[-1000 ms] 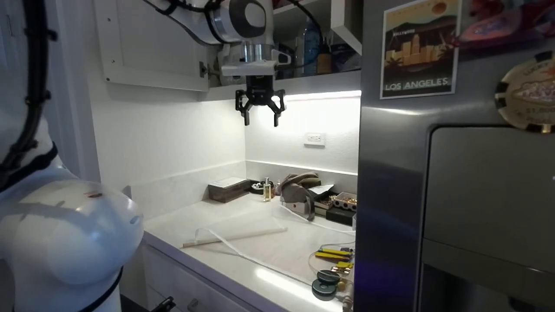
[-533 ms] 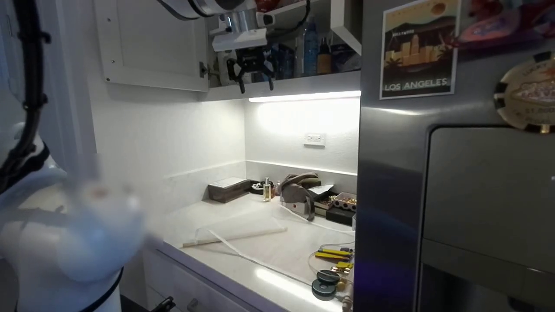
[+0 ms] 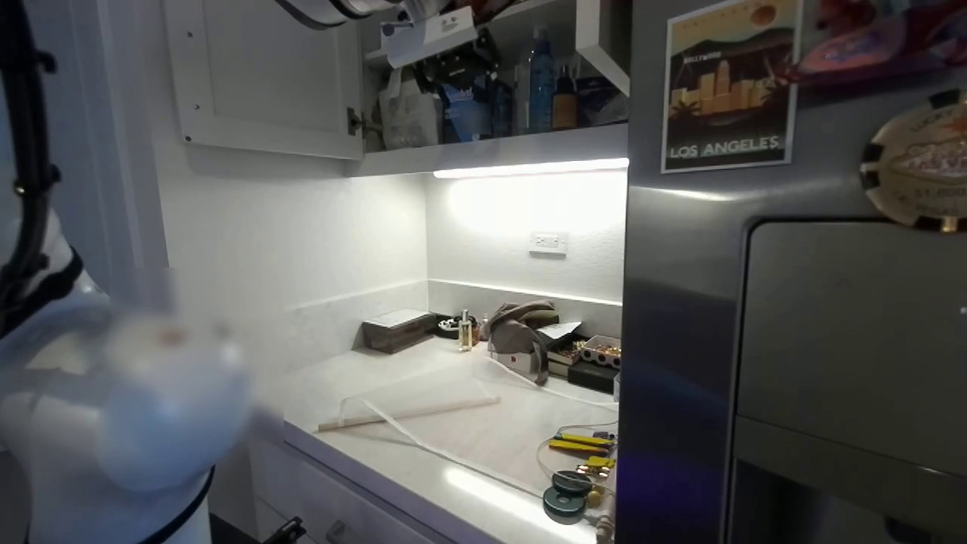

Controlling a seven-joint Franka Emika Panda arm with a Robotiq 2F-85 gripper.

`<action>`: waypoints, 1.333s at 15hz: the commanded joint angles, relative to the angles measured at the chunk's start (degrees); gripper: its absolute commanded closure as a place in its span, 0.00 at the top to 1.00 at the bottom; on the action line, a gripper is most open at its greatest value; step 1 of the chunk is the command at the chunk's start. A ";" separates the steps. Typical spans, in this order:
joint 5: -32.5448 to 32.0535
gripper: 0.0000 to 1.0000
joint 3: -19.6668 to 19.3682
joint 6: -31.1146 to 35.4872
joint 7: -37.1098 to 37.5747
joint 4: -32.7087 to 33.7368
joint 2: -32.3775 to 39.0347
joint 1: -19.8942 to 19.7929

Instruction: Move the blue bottle to the left side of the cabinet

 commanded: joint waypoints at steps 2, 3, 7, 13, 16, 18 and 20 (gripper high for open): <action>-4.21 1.00 2.34 9.03 4.49 1.27 1.37 -2.74; -5.15 1.00 2.80 11.00 5.50 1.08 1.45 -3.45; -10.08 1.00 5.15 15.83 11.21 1.07 2.56 -8.25; -14.79 1.00 7.88 20.32 19.38 1.33 5.43 -14.79; -18.68 1.00 11.04 23.44 25.20 1.81 7.13 -19.84; -21.29 1.00 13.34 25.39 29.10 2.15 8.11 -23.11; -24.09 1.00 16.04 26.78 33.13 2.68 8.77 -26.72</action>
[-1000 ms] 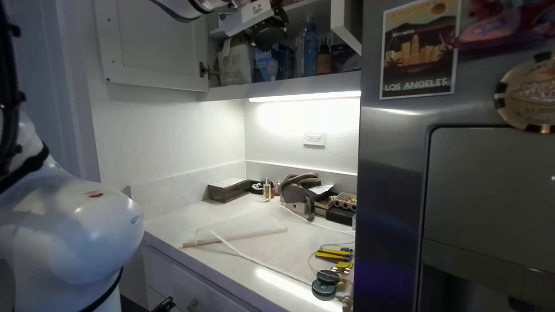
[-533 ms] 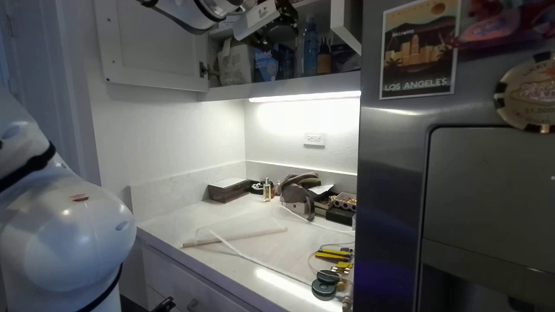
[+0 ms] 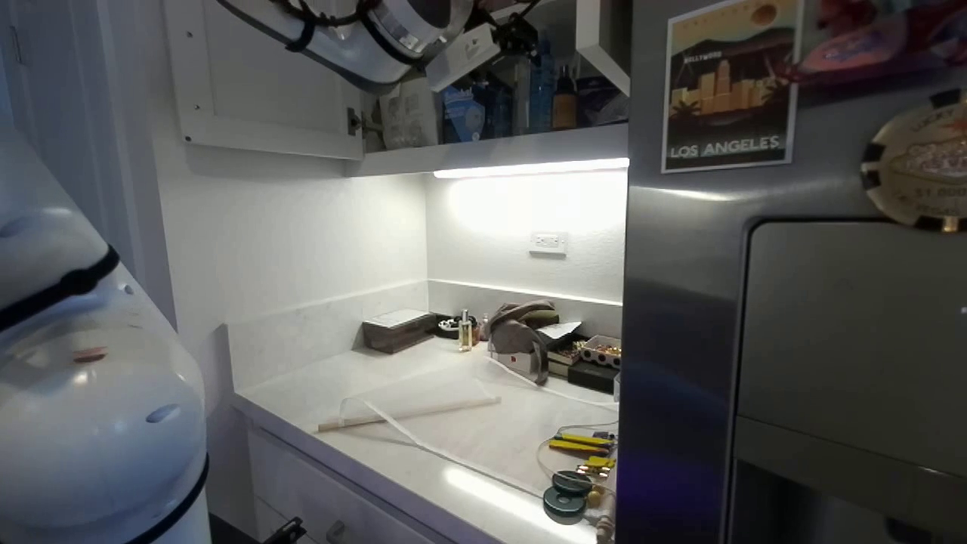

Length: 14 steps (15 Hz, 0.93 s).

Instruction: Move the blue bottle to the left side of the cabinet

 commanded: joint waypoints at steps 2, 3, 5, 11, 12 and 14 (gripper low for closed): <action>-6.44 1.00 6.37 3.48 9.11 3.41 2.41 -8.31; -7.52 1.00 7.46 4.19 10.63 3.83 2.69 -9.75; -9.32 1.00 9.62 5.32 13.47 4.70 3.13 -12.45; -12.98 1.00 14.50 8.83 18.38 6.01 4.51 -19.24; -13.10 1.00 15.09 9.22 18.56 6.08 4.74 -20.11; -13.59 1.00 16.19 9.87 19.25 6.28 5.13 -21.83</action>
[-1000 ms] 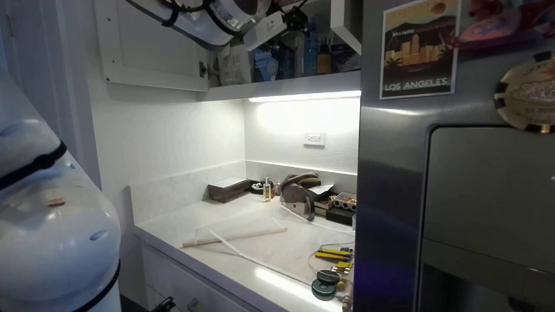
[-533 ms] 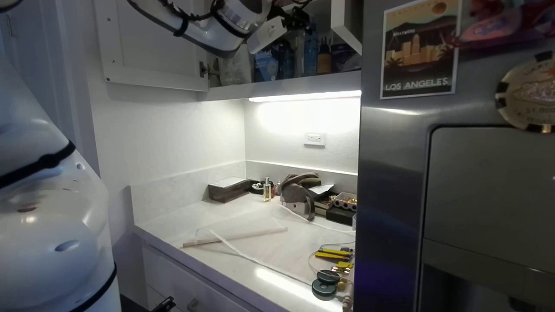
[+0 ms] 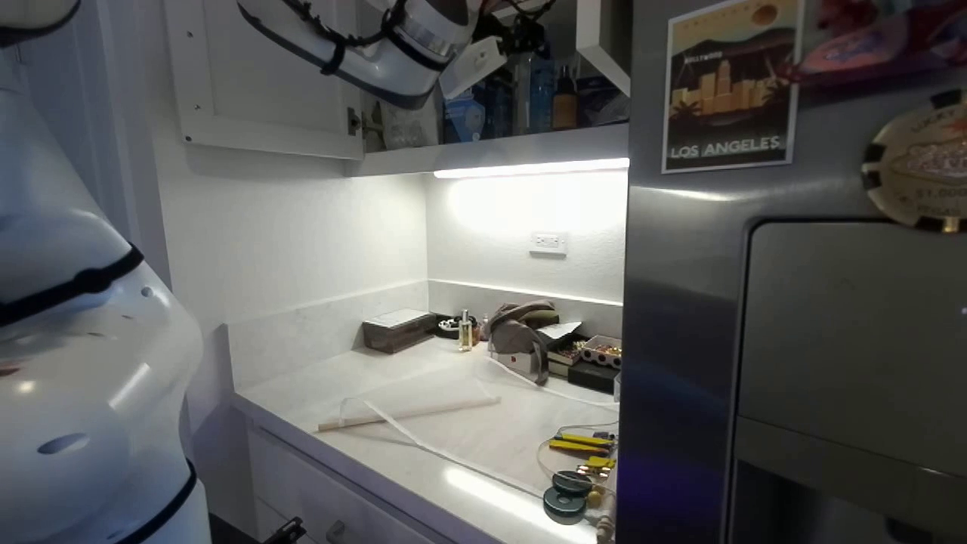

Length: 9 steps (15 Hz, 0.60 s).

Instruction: Move the blue bottle to the left side of the cabinet

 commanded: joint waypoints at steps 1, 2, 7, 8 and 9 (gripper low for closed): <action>-2.19 1.00 2.52 2.33 2.47 1.91 1.58 -3.83; -2.10 1.00 2.94 3.00 2.33 1.84 1.72 -4.53; -1.79 1.00 5.23 5.70 2.29 2.29 2.34 -7.75; -1.71 1.00 5.74 6.15 2.17 2.47 2.52 -8.29; -1.87 1.00 6.44 6.90 2.26 2.56 2.50 -9.21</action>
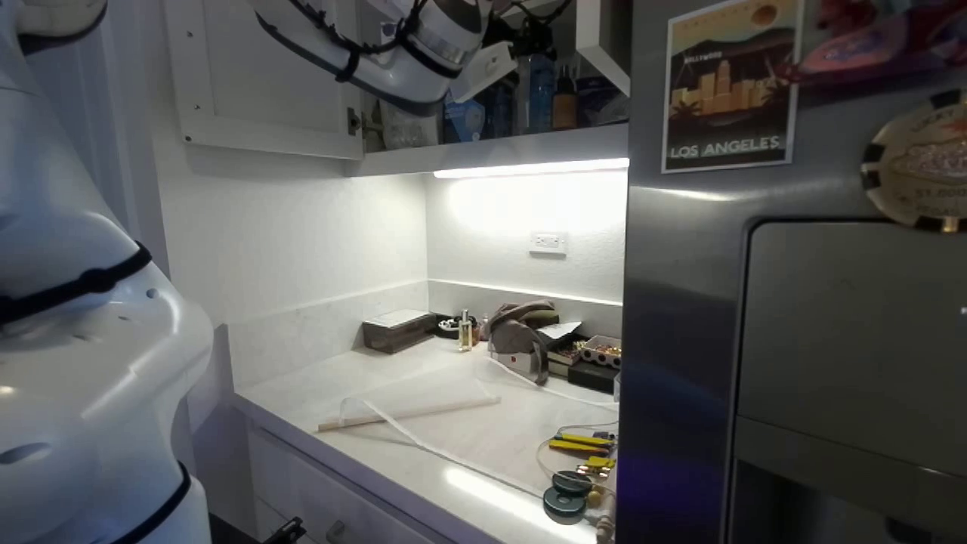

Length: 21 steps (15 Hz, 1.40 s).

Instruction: Move the blue bottle to the left side of the cabinet

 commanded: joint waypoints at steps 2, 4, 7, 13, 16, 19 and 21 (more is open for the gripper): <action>-1.68 1.00 3.66 4.06 2.47 1.71 0.77 -4.82; -1.58 1.00 5.42 5.42 2.39 1.96 0.92 -7.15; -1.09 0.74 7.99 6.63 2.09 2.39 1.27 -10.47; -0.12 0.29 12.94 8.63 2.23 2.39 0.61 -16.79; 0.16 0.29 14.99 9.08 2.67 2.61 0.47 -18.93; 0.60 0.29 14.95 7.66 1.34 3.70 2.19 -16.83; 1.02 0.29 13.73 6.59 0.31 4.80 3.84 -13.86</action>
